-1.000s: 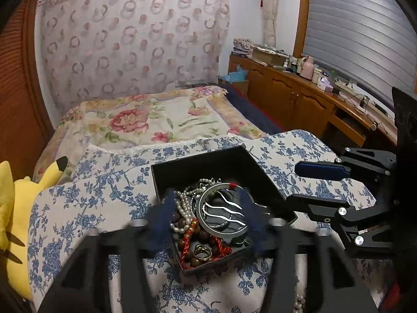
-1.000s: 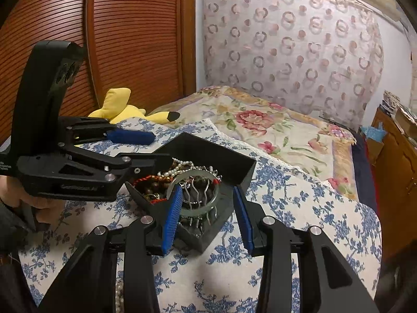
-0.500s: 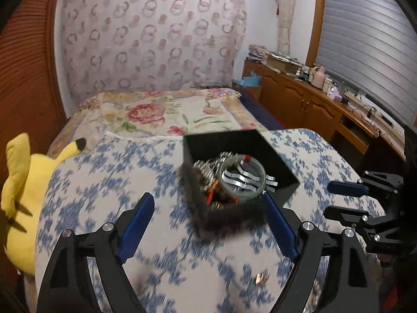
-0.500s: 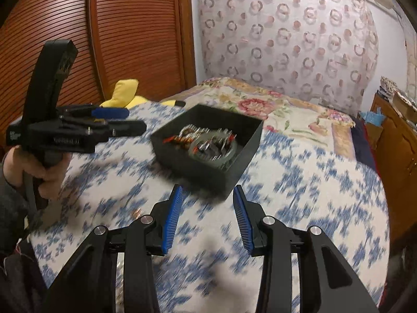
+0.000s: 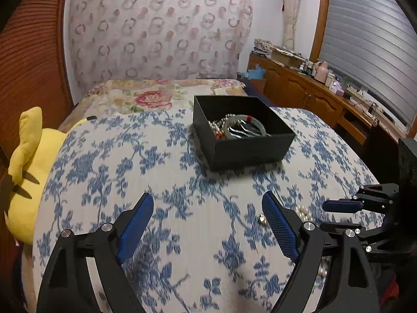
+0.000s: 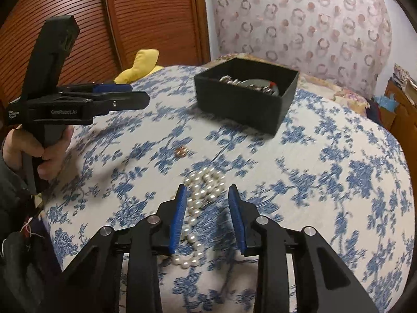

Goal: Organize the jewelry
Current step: 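Close the right tool on the white pearl necklace and lift it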

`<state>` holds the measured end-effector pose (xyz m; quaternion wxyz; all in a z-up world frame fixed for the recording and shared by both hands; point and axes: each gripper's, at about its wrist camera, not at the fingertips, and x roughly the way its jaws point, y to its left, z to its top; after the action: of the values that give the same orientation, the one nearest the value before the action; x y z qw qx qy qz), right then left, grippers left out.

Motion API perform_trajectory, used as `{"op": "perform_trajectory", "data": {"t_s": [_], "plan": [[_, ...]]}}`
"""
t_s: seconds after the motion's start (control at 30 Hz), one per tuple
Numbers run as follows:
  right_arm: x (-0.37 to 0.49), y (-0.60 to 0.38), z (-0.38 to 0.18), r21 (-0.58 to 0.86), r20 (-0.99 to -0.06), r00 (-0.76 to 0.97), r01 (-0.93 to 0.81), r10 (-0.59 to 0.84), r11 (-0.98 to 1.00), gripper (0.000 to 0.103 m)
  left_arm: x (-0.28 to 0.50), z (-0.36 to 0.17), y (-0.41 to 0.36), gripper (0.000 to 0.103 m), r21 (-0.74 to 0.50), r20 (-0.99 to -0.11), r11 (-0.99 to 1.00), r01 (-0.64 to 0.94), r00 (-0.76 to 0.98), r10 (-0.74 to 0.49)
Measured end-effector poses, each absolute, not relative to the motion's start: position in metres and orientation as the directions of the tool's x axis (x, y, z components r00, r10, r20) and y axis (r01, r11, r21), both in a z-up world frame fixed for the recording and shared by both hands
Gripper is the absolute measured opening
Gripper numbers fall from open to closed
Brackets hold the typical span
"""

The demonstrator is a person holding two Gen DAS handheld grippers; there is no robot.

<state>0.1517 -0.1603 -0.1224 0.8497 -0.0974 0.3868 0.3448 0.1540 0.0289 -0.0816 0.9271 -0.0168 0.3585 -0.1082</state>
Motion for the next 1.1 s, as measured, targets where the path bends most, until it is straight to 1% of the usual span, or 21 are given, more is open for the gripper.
{"op": "perform_trajectory", "data": {"t_s": [0.07,0.13,0.3,0.47,0.5,0.53,0.6,0.83,1.1], "plan": [[0.150,-0.156,-0.125,0.103,-0.733,0.453,-0.664,0.508,0.741,0.027,0.148,-0.084,0.028,0.082,-0.106,-0.665,0.976,0.190,0.716,-0.212],[0.151,-0.153,-0.128,0.103,-0.746,0.444,-0.660,0.497,0.744,0.026,0.143,-0.085,0.027,0.082,-0.106,-0.666,0.975,0.193,0.715,-0.214],[0.152,-0.146,-0.132,0.078,-0.768,0.445,-0.648,0.460,0.758,0.026,0.132,-0.085,0.025,0.082,-0.105,-0.664,0.974,0.202,0.715,-0.220],[0.151,-0.141,-0.132,0.046,-0.771,0.466,-0.639,0.434,0.768,0.026,0.126,-0.087,0.020,0.082,-0.102,-0.669,0.972,0.211,0.709,-0.224],[0.151,-0.140,-0.132,0.040,-0.771,0.468,-0.641,0.431,0.766,0.023,0.126,-0.088,0.019,0.082,-0.098,-0.671,0.972,0.215,0.707,-0.224],[0.151,-0.140,-0.132,0.041,-0.770,0.466,-0.645,0.435,0.763,0.017,0.126,-0.090,0.016,0.082,-0.091,-0.675,0.971,0.219,0.704,-0.222],[0.151,-0.142,-0.131,0.038,-0.766,0.469,-0.650,0.440,0.759,0.017,0.127,-0.093,0.011,0.082,-0.084,-0.685,0.970,0.230,0.693,-0.224],[0.144,-0.161,-0.108,0.026,-0.708,0.531,-0.640,0.467,0.768,0.016,0.131,-0.100,-0.004,0.082,-0.072,-0.712,0.964,0.255,0.665,-0.228],[0.136,-0.189,-0.060,0.016,-0.606,0.619,-0.618,0.499,0.786,0.016,0.141,-0.101,-0.022,0.082,-0.045,-0.725,0.958,0.282,0.651,-0.225]]}}
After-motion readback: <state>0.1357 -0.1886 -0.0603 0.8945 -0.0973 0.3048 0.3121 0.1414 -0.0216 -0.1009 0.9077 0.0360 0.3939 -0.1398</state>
